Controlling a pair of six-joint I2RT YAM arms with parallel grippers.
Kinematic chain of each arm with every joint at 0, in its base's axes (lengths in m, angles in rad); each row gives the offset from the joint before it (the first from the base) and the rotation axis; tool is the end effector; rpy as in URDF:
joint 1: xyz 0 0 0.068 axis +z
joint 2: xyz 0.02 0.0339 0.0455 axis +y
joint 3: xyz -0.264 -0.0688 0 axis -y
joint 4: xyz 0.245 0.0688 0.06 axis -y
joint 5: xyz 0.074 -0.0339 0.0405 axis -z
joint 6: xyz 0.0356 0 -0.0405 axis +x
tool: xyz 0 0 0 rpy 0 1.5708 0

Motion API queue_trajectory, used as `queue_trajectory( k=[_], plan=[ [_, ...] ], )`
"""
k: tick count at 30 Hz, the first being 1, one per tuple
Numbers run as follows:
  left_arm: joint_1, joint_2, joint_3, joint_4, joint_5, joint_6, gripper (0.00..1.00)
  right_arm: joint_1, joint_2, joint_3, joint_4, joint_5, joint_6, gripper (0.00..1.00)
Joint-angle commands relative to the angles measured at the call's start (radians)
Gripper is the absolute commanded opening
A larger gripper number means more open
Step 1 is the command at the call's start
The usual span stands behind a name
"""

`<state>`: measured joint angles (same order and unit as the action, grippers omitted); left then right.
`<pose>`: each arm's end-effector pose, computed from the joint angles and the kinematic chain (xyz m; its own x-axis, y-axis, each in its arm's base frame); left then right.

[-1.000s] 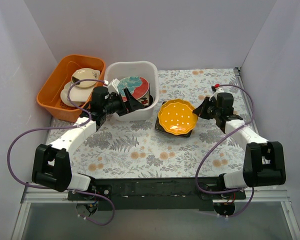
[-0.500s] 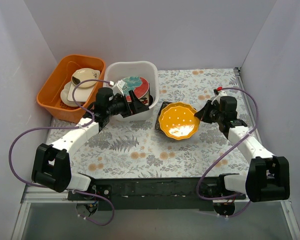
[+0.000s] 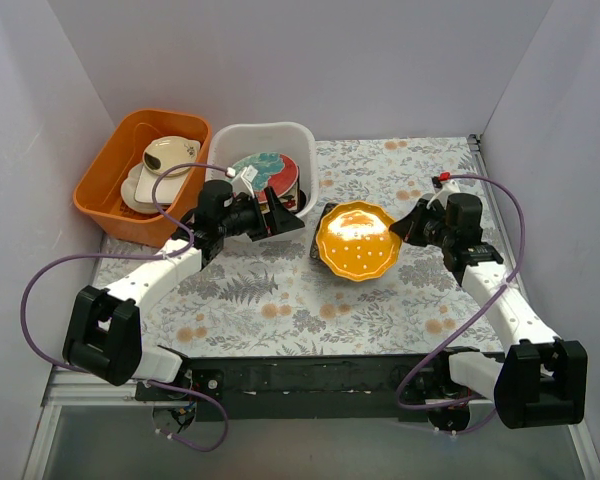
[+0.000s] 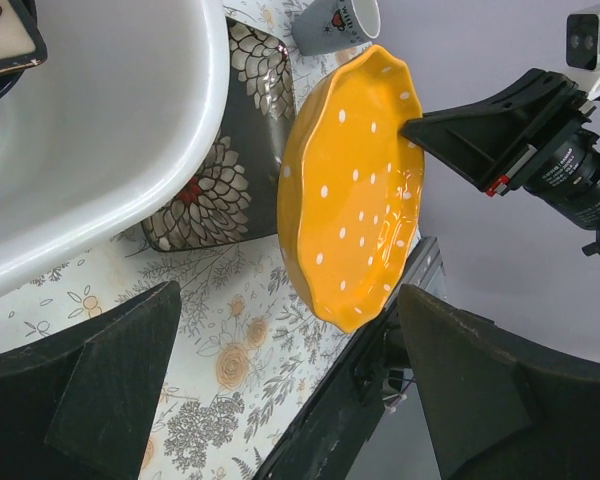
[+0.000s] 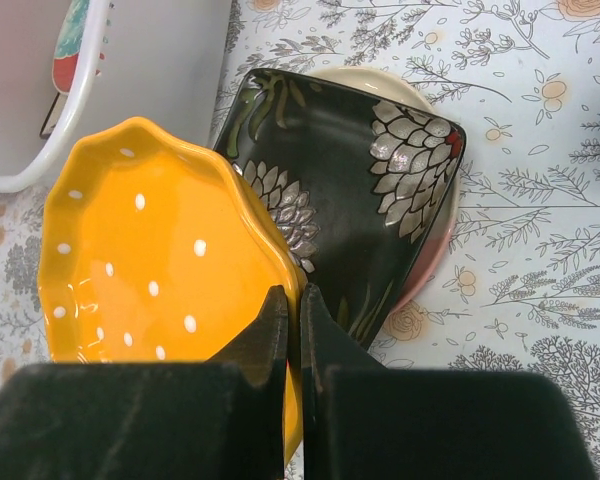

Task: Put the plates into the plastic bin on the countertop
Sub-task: Pick up the plate at the center of the board, then place the plate in the plastic bin.

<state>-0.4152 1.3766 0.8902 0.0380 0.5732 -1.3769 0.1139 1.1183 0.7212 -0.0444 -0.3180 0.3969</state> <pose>0.2734 -0.1416 0.2660 -0.8478 -0.5272 0.0571 -0.2378 0.2817 -0.9296 0.2483 0.0396 0.2654 -0.5418 0.3076 -0.7822 -0.1945 0.8595 0.4727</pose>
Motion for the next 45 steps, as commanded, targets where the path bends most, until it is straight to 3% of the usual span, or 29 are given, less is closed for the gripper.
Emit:
queue_trajectory(
  k=[1, 12, 45],
  plan=[
    [-0.010, -0.014, -0.007, 0.039, 0.020, -0.005, 0.89, 0.003, -0.064, 0.021, 0.097, -0.072, 0.066, 0.01],
    [-0.036, 0.030, -0.048, 0.146, 0.071, -0.062, 0.89, 0.003, -0.072, 0.006, 0.109, -0.096, 0.074, 0.01],
    [-0.168, 0.164, 0.007, 0.246, 0.060, -0.114, 0.87, 0.003, -0.135, -0.020, 0.126, -0.182, 0.140, 0.01]
  ],
)
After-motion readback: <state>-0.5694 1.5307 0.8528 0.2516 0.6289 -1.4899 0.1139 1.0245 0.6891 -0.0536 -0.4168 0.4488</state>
